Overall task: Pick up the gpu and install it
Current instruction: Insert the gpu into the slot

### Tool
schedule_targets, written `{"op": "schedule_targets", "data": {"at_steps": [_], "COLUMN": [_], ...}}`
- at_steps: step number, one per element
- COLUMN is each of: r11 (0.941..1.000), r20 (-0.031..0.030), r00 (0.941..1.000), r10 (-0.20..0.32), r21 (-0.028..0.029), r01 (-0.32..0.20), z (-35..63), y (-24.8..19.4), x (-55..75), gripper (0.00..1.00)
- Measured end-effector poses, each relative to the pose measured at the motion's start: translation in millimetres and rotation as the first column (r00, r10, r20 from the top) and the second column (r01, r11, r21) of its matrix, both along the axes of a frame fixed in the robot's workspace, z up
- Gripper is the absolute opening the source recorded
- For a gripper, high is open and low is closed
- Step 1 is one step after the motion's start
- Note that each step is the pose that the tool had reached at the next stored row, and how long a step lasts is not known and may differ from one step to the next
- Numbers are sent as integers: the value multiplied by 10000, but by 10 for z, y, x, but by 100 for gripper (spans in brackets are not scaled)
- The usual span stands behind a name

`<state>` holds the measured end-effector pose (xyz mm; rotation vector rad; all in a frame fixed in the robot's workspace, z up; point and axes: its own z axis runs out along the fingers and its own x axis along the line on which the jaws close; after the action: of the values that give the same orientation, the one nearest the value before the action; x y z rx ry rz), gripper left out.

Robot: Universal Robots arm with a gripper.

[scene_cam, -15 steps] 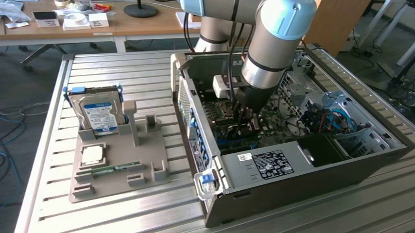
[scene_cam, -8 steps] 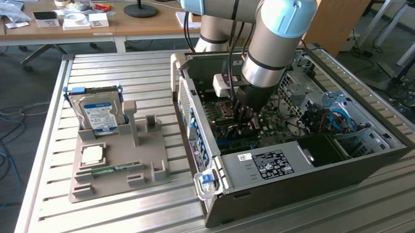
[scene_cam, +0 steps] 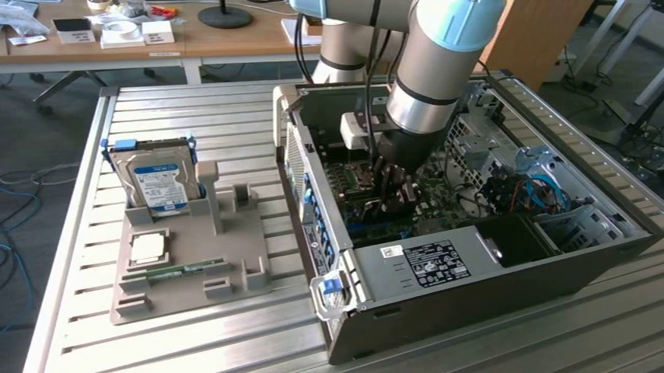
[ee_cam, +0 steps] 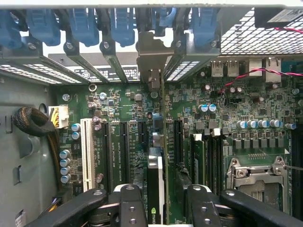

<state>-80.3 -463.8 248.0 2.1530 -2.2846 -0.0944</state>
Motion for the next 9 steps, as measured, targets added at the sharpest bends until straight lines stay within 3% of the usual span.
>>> {"op": "schedule_targets", "data": {"at_steps": [9], "r11": [10000], "r20": [0], "r00": [10000], "r10": [-2], "r21": [0], "r01": [2], "z": [49], "y": [1], "x": [-1], "gripper": [40]}}
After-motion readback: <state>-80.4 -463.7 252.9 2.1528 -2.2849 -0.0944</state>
